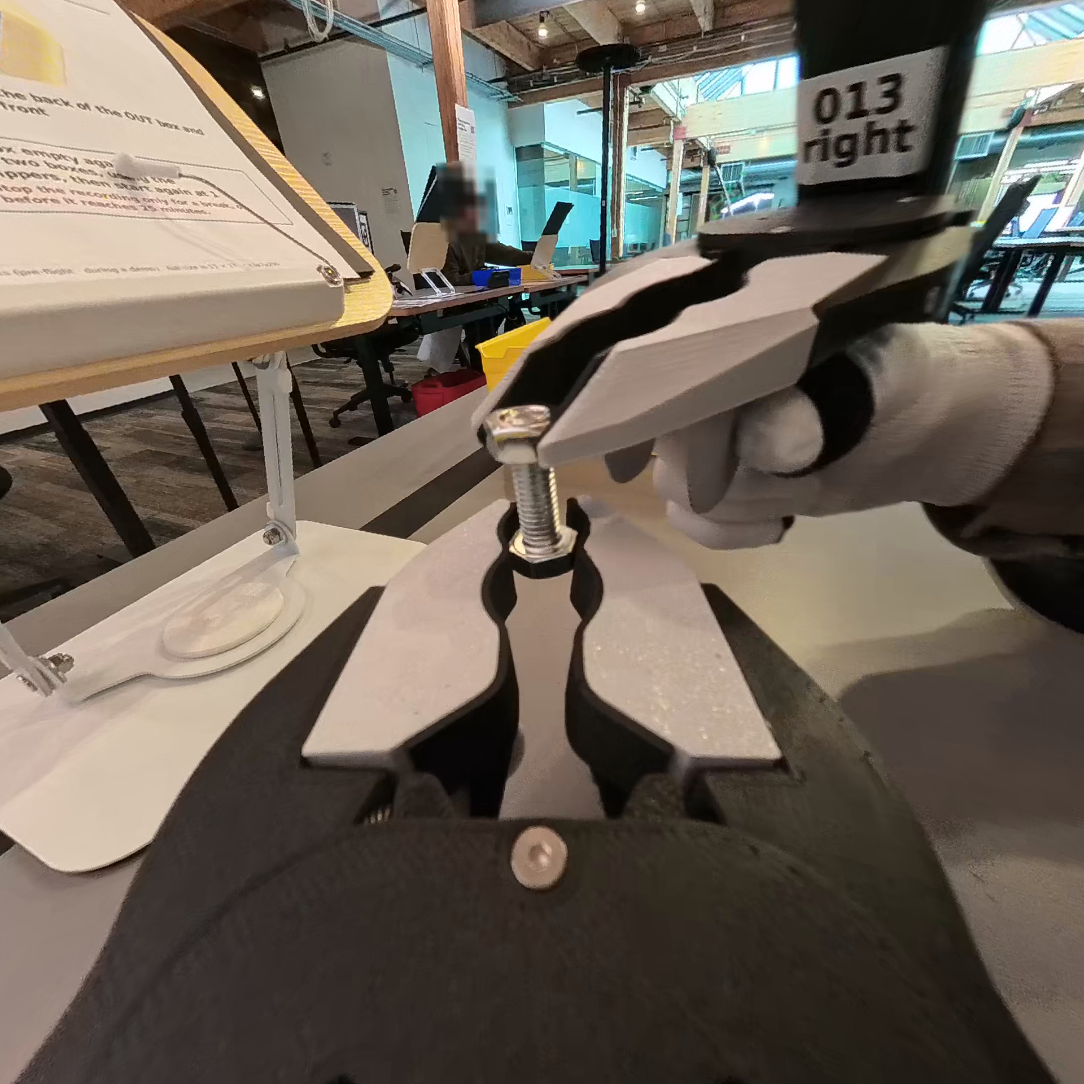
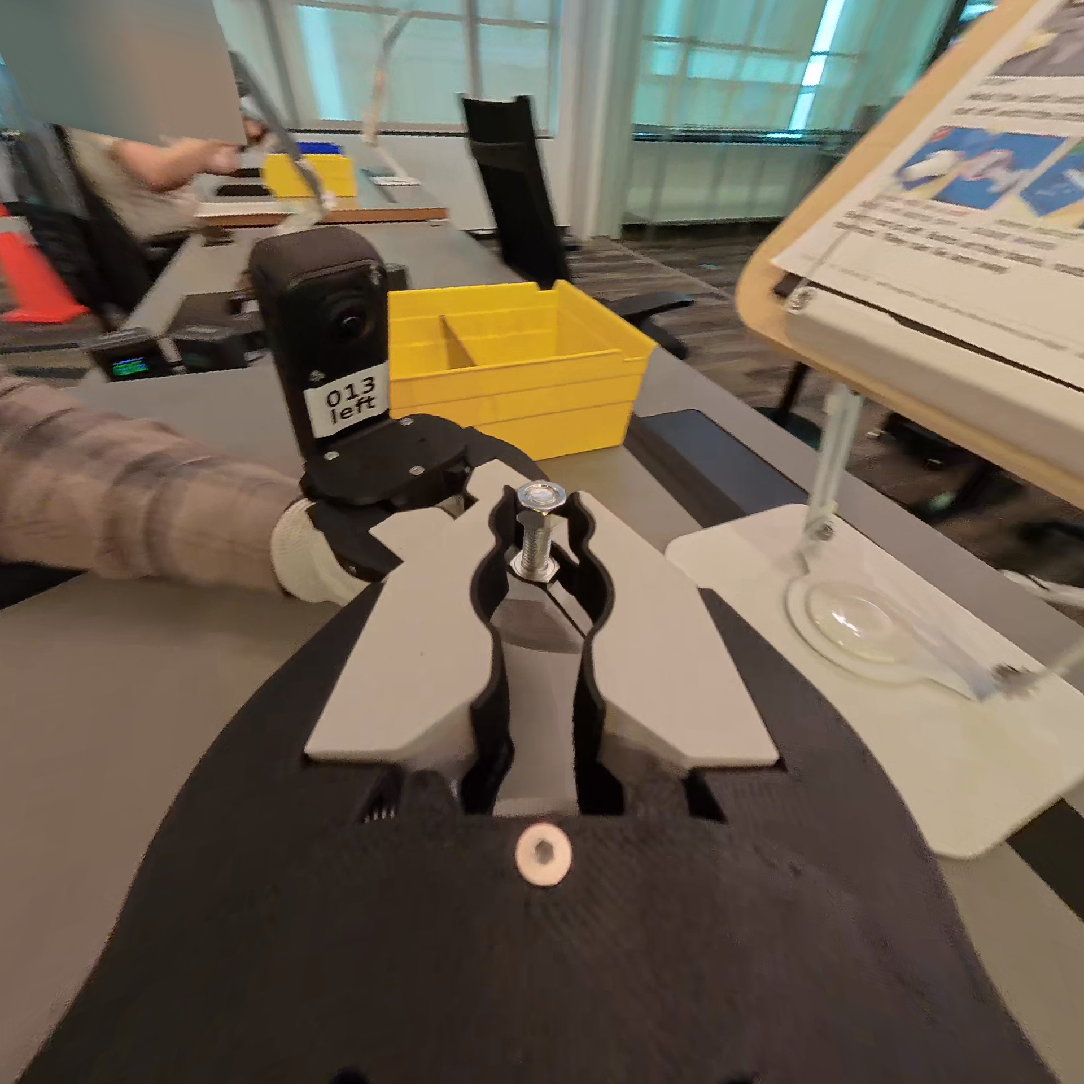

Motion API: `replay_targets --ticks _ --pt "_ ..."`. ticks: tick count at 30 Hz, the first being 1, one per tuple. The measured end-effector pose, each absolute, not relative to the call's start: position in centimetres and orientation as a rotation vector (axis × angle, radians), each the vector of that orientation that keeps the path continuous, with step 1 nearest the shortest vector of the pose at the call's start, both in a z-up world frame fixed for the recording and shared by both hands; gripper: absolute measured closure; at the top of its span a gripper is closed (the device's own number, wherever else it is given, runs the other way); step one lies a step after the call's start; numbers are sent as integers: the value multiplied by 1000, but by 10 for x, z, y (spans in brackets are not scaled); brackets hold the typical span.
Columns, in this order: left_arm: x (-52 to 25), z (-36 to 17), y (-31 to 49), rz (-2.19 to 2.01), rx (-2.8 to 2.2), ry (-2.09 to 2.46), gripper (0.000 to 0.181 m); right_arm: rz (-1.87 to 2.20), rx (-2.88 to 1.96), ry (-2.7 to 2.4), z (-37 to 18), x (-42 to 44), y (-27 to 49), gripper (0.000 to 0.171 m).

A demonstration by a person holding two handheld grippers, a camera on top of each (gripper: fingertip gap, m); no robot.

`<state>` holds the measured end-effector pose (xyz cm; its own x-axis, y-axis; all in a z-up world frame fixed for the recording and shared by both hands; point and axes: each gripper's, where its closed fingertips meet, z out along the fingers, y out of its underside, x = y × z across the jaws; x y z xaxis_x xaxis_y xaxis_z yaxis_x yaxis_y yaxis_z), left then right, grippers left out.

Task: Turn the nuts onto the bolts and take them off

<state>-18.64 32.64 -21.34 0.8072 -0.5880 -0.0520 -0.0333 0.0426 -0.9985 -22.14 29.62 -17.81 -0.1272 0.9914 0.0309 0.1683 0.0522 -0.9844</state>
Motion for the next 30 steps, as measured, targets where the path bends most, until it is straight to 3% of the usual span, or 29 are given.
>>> replay_targets --ticks 15,17,19,22,30 --pt "-186 -214 326 -447 -1487 533 167 767 -1488 -794 -178 -219 304 155" --pt "-184 -214 325 -443 -1482 543 167 757 -1509 -811 -178 -216 306 155" --pt "-182 -214 323 -438 -1477 563 167 764 -1539 -847 -177 -212 307 132" --pt "-181 -214 323 -440 -1476 567 167 793 -1460 -995 -166 -205 301 124" --pt "-182 -214 323 -458 -1475 561 167 1259 -1159 -1517 -152 -198 292 123"
